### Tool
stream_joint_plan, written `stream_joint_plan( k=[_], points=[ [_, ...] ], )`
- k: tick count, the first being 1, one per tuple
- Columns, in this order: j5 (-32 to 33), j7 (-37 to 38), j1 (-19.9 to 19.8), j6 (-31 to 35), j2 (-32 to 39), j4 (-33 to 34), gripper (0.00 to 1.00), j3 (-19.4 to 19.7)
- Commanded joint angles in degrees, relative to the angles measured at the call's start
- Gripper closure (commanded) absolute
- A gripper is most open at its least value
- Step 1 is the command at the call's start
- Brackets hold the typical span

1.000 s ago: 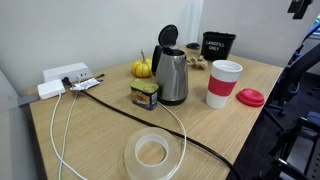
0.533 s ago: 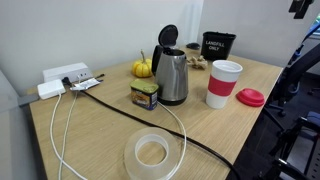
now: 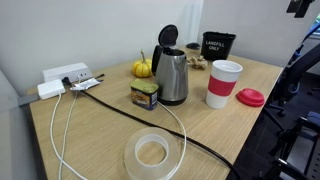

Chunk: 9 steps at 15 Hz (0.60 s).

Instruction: Cover the cup with the pink cover

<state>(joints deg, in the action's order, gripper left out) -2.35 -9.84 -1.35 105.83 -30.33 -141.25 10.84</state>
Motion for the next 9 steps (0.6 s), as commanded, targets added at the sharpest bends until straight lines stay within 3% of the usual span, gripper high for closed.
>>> stream_joint_plan(
  k=[1, 9],
  points=[
    [0.52, 0.26, -1.58, -1.52, 0.22, 0.41, 0.0, -1.37],
    [-0.47, -0.46, -1.23, -0.89, 0.14, 0.1, 0.0, -1.14]
  ],
)
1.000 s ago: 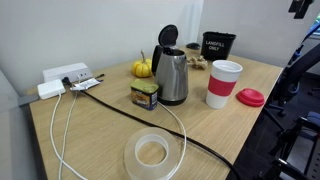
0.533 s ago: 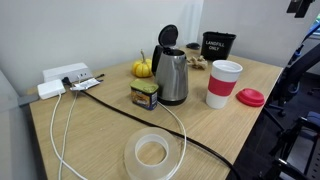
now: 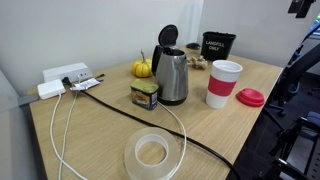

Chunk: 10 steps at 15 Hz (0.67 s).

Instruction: Cover the cup with the pink cover

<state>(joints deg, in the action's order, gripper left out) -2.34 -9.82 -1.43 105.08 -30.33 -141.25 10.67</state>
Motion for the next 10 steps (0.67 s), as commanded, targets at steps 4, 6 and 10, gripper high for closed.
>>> stream_joint_plan(
  k=[4, 6, 10],
  points=[
    [0.34, 0.34, -1.49, 0.34, 0.03, -0.01, 0.0, -1.39],
    [-0.01, 0.8, -1.47, 0.52, -0.05, -0.11, 0.0, -1.41],
    [-0.66, 2.82, -1.58, -0.98, 0.08, 0.17, 0.0, -1.62]
  ],
)
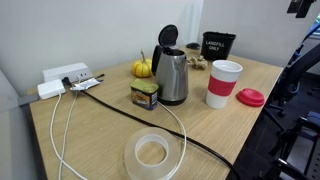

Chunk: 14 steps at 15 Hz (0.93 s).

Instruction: Cover the cup with the pink cover

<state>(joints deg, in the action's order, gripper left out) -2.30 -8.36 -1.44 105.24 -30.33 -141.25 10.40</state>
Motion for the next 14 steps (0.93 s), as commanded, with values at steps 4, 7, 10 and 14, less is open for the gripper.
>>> stream_joint_plan(
  k=[4, 7, 10, 14],
  points=[
    [-0.76, 0.64, -1.24, -0.59, 0.14, 0.09, 0.0, -1.21],
    [-0.75, 0.64, -1.23, -0.58, 0.14, 0.09, 0.0, -1.24],
    [-0.75, 0.64, -1.23, -0.58, 0.14, 0.09, 0.0, -1.25],
    [-0.75, 0.64, -1.23, -0.58, 0.14, 0.09, 0.0, -1.25]
  ],
)
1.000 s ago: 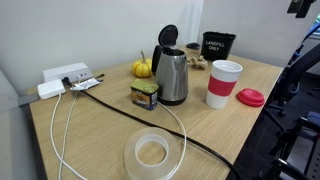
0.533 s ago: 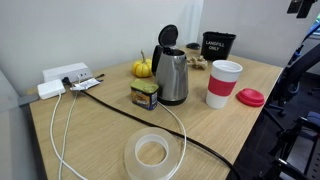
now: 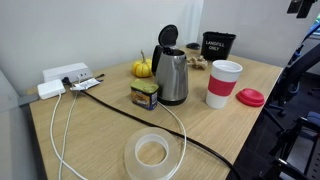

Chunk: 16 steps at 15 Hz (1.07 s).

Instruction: Cover the cup with the pink cover

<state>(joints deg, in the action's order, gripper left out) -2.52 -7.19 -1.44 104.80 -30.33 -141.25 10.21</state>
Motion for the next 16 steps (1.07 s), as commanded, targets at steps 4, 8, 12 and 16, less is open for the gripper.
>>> stream_joint_plan(
  k=[4, 8, 12, 16],
  points=[
    [-0.53, -0.52, -1.23, -0.13, 0.14, 0.1, 0.0, -1.06],
    [-0.53, -0.52, -1.23, -0.13, 0.14, 0.1, 0.0, -1.06],
    [-1.98, 1.27, -0.9, 3.87, -0.57, -2.18, 0.0, -1.82],
    [-3.55, 6.19, -1.07, 9.77, -1.92, -6.96, 0.0, -4.59]
  ],
)
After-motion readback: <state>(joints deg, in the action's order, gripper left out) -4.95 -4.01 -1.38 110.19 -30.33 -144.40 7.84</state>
